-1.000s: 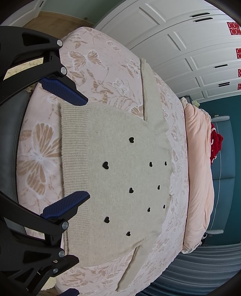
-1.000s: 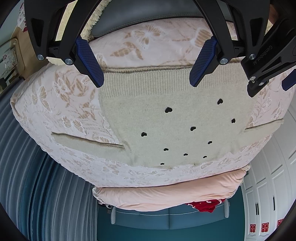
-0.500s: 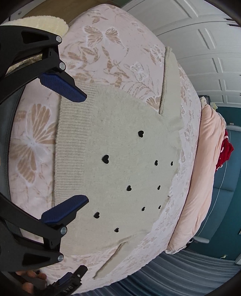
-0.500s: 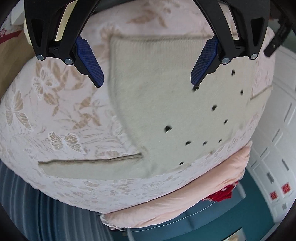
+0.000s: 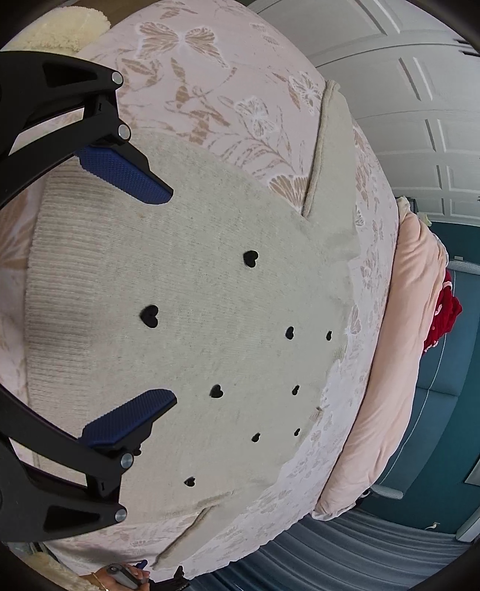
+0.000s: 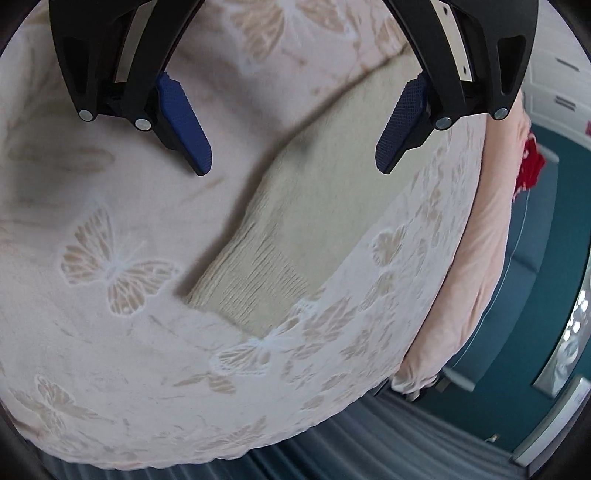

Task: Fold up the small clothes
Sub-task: 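Grasp the sweater sleeve cuff with the right gripper and lift it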

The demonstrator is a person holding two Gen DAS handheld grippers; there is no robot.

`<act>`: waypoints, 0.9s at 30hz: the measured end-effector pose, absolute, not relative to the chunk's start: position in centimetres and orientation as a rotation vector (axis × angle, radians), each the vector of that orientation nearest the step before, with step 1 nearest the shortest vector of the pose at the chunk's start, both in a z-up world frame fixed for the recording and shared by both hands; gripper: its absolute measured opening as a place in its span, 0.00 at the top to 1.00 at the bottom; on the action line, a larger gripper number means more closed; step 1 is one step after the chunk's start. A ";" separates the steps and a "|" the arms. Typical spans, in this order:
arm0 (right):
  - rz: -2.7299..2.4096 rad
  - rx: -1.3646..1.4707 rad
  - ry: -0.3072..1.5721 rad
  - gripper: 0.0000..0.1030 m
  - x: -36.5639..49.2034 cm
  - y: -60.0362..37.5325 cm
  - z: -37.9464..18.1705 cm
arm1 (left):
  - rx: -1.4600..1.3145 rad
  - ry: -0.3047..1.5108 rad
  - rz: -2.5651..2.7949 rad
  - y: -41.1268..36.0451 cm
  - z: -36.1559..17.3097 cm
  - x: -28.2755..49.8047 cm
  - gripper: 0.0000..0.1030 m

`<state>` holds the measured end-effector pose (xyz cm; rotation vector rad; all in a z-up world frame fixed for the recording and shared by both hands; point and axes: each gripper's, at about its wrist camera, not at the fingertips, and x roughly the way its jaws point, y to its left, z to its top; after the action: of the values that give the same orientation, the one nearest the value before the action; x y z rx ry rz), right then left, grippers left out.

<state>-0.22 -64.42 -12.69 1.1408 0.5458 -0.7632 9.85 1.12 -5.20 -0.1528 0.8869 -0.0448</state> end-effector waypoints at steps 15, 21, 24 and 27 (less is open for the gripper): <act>0.083 0.749 0.358 0.89 17.6 -47.2 3.8 | -0.295 0.854 -0.147 2.1 -5.1 13.4 0.06; 0.379 0.579 0.602 0.75 26.9 -27.8 1.5 | -0.380 0.843 -0.145 4.0 -4.0 15.1 0.05; 0.360 0.601 0.693 0.66 26.7 -25.4 -1.9 | -0.484 0.866 -0.193 5.4 -4.1 17.0 0.05; 0.247 0.625 0.733 0.53 22.9 -26.5 -4.4 | -0.548 0.908 -0.242 5.8 -5.0 20.3 0.05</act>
<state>22.86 -26.45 -4.40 0.6247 0.7329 0.2466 20.34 5.81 -5.05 -0.5477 0.9083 -0.2425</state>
